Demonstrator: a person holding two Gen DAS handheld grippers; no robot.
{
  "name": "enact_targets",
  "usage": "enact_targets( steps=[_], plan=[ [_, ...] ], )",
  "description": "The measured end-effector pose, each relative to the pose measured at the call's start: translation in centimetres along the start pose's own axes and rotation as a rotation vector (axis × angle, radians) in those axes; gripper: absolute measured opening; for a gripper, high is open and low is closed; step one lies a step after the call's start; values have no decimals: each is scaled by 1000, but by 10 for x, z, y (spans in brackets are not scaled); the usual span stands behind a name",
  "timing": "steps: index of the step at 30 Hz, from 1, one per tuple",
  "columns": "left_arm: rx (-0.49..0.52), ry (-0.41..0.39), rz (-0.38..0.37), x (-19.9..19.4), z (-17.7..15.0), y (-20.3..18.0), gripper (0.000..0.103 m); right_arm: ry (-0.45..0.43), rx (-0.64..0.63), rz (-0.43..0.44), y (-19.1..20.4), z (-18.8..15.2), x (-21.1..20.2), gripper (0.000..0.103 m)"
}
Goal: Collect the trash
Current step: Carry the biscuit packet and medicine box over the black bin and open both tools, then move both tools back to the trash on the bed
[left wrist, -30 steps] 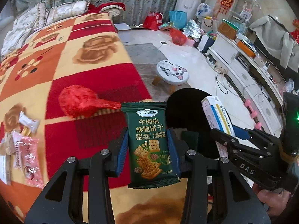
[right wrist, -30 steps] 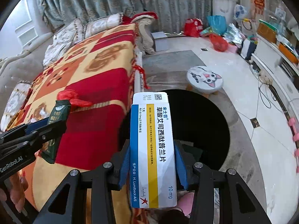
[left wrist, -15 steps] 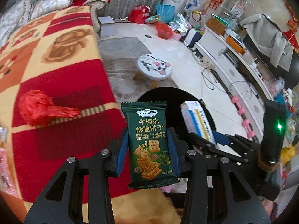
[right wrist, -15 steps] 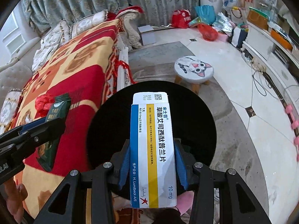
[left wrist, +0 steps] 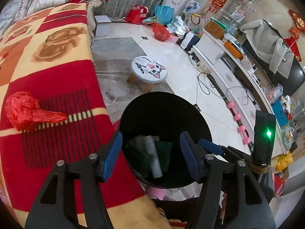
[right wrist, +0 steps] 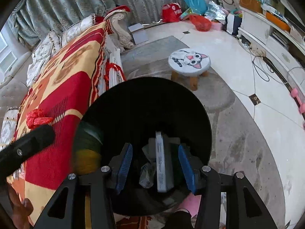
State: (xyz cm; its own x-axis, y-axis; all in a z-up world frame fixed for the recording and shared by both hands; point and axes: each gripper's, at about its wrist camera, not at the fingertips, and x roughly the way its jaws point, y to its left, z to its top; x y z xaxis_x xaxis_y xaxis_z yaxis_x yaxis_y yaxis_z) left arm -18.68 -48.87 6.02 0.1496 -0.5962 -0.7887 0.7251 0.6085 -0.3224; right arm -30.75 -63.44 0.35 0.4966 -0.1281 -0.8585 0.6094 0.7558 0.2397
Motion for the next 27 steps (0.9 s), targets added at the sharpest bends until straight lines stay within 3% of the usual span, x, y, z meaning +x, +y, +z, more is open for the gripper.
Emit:
enact_targets(
  steps=[9,27],
  plan=[
    [-13,-31,102,-20,-9,15,62,-8,-38,1,17,-7,-10,48],
    [-71,-95,275,-76,-37,70,62,-29,-178,34,94,-19,-33,50]
  ],
)
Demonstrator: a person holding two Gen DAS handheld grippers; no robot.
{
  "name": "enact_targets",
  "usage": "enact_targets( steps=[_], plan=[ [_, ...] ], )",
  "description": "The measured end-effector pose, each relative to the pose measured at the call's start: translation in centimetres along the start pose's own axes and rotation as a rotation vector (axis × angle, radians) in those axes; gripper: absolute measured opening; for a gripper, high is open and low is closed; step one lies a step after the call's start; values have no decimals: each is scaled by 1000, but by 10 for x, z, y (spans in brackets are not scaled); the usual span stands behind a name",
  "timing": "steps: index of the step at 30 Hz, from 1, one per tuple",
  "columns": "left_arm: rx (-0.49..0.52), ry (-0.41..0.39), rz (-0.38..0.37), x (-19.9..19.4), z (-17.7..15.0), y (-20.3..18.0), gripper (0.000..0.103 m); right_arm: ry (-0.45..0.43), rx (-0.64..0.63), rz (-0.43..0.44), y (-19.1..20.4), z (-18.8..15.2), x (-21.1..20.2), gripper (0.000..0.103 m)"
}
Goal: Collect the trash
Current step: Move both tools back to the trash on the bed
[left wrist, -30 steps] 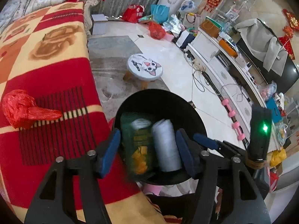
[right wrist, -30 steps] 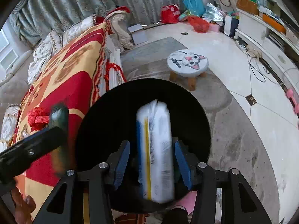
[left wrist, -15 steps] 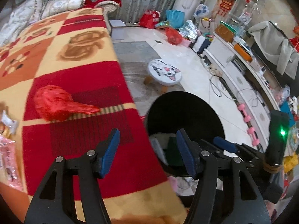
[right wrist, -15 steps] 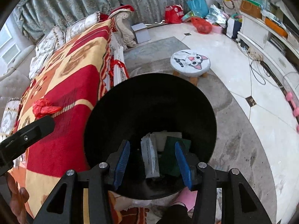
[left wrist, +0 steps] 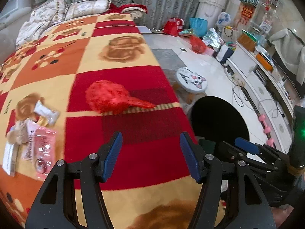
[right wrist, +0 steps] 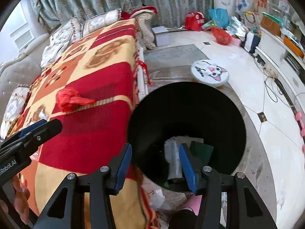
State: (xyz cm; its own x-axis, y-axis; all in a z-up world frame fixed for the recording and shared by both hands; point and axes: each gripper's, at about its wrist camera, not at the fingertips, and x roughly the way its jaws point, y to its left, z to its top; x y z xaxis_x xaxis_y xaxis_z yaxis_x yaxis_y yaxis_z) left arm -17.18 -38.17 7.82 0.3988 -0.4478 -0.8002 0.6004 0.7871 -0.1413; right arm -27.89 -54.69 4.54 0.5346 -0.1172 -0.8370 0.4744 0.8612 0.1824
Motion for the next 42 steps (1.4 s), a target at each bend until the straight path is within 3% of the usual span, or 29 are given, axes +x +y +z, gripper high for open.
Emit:
enact_targets(
  steps=[2,5,13,23,32,39,41,42],
  plan=[
    [-13,-4,15,-5,-4,11,62,0,-13,12,10,0,-1,51],
    [-39,-4,24,-13,-10,28,62,-11,-53,30,29,-1,-4,70],
    [-106,-11,83,-35,-25,82,62,10,-135,83,80,-5,4,70],
    [-234,-39,200,-60,-32,176,62,59,-241,143,140,-16,21,70],
    [-284,-12,249,-39,-19,231,62,83,-298,164,171,-19,29,70],
    [-302,21,201,-10,-7,245,61,97,-313,194,190,-17,35,71],
    [-283,23,189,-7,-6,243,43,99,-316,213,198,-16,37,71],
    [-282,35,189,-6,-6,244,22,101,-316,222,201,-15,38,71]
  ],
)
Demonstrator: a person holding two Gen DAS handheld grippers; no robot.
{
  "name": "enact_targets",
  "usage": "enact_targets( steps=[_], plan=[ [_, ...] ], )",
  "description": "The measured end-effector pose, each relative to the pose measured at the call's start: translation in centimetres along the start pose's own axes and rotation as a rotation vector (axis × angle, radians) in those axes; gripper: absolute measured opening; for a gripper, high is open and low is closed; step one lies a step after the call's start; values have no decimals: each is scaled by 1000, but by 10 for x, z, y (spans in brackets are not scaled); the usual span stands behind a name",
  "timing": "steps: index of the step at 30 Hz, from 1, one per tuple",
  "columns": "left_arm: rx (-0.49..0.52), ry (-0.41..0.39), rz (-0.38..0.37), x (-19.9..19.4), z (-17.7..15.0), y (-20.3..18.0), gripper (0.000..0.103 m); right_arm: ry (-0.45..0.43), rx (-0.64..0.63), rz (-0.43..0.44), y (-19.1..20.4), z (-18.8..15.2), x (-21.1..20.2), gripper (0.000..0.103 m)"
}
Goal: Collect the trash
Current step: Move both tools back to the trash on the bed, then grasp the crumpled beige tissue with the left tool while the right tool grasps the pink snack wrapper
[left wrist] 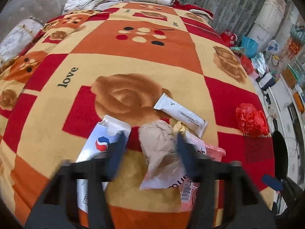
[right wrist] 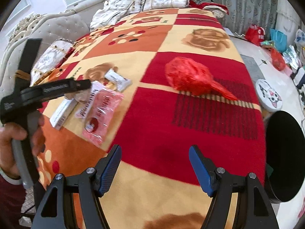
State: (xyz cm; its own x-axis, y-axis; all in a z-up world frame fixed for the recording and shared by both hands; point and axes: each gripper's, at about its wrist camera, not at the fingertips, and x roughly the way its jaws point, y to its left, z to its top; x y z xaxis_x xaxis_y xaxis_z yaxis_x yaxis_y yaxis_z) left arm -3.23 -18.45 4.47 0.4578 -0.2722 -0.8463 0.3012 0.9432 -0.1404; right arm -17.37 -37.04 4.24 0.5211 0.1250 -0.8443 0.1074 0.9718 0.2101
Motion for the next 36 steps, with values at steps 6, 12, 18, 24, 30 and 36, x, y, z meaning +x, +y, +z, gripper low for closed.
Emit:
enact_targets(
  steps=[6,12,18,24,30,36],
  plan=[
    [-79,-28,-53,-20,3,25,17,4,8,75,29,15,23,75],
    [-78,-101,-46,-56,1,42,17,36,85,126,50,34,58,76],
    [-75,-120,-38,-65,-4,51,17,27,154,124,61,51,72,85],
    [-63,-128,-47,-66,-8,46,17,33,113,44,64,55,74,58],
    [-57,-128,-63,-67,-11,37,17,27,33,61,52,41,57,36],
    [-35,-125,-84,-70,-18,19,17,-18,-6,44,40,29,23,23]
  ],
)
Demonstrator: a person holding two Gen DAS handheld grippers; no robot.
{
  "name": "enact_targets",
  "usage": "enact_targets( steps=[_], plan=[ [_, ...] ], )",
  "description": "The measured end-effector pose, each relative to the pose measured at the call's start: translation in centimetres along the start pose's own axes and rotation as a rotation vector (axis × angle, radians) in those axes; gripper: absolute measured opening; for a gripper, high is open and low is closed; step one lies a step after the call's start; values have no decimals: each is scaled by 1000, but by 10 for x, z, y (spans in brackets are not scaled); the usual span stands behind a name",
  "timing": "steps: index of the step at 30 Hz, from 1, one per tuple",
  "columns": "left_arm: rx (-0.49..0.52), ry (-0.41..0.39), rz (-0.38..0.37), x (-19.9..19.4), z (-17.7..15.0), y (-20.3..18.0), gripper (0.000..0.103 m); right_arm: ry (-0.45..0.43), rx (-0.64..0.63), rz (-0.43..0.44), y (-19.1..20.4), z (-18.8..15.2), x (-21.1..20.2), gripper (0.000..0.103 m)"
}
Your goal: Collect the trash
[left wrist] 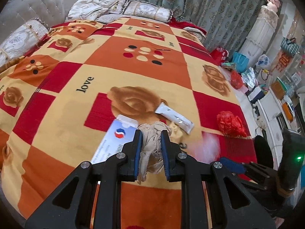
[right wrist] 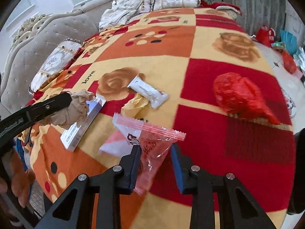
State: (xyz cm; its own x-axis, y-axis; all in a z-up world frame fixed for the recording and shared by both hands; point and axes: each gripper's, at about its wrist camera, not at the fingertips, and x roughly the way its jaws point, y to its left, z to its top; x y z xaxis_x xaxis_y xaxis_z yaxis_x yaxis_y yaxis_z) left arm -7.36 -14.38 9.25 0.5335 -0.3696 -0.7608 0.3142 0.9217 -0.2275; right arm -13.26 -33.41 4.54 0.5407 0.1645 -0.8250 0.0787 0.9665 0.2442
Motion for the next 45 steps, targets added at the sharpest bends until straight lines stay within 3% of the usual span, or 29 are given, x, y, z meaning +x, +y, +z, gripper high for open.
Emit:
enact_targets(
  steps=[8,10,12,13,19,30,32,33,35,36,39,45],
  plan=[
    [19,11,-1,1,-7,-16,17,-7,51,26,-19,-4,-9,21],
    [20,7,5,-1,-7,-15,17,47,100,53,-19,-3,2,34],
    [17,5,7,-3,-6,-11,17,52,119,65,-17,-2,9,61],
    [15,3,9,-5,-6,-9,17,49,123,65,-15,-2,12,64],
    [3,0,19,-5,-3,3,17,72,196,108,-9,12,34,69],
    [14,-3,19,-3,-2,6,17,35,161,18,-5,40,56,73],
    [13,2,14,-1,-2,5,17,20,175,8,-8,41,55,67],
    [13,3,13,-1,-2,4,17,13,176,-4,-9,41,55,51],
    [12,5,12,0,-3,3,17,11,168,-8,-13,41,56,41],
    [13,5,13,0,-3,3,17,8,162,-13,-14,40,56,27],
    [13,5,15,1,-4,1,17,-3,145,-11,-21,37,49,16],
    [7,4,16,2,-5,0,17,-26,108,-6,-25,35,29,14]
  ],
)
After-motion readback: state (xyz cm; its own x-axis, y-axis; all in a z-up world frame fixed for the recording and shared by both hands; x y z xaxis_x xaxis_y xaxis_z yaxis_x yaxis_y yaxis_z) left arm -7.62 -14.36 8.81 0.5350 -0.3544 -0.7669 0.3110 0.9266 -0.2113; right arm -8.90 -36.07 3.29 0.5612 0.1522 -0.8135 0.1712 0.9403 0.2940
